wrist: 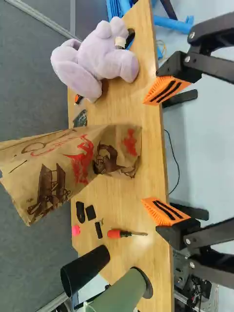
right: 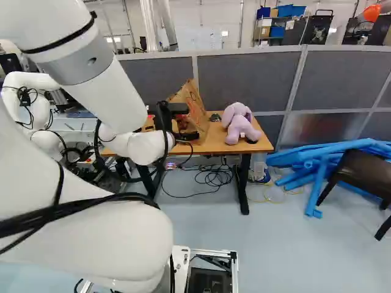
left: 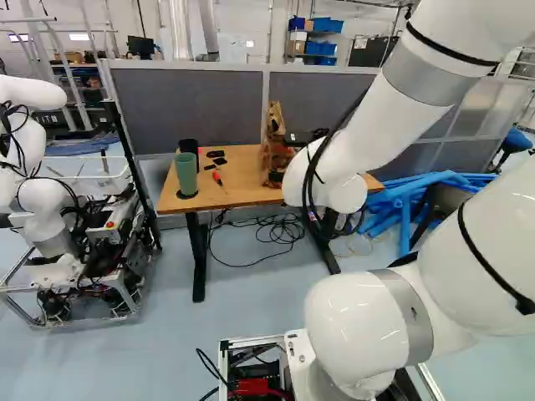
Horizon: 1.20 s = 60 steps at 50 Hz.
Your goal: Pick up the bag on the ground and place it on the table
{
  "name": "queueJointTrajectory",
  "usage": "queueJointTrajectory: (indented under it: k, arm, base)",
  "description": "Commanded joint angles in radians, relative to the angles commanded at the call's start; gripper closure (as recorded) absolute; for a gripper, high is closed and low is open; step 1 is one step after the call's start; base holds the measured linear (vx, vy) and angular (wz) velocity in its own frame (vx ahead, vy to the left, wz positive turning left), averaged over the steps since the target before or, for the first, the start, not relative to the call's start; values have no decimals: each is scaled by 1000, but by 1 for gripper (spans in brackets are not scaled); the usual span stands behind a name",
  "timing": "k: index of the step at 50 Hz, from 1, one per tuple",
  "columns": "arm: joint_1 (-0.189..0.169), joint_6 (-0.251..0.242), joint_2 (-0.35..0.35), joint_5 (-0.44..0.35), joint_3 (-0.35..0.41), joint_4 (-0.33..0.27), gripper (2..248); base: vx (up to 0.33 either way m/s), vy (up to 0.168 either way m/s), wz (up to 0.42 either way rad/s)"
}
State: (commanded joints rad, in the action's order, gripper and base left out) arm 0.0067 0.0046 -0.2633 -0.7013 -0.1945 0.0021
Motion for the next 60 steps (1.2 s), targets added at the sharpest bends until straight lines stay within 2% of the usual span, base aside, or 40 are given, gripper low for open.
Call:
queueJointTrajectory:
  k: [29, 60]
  arm:
    - [-5, -4, -12, -134, 84, -2, 3]
    - [-7, -5, -16, -171, 107, -2, 3]
  base:
    - [0, 0, 0]
    - [0, 0, 0]
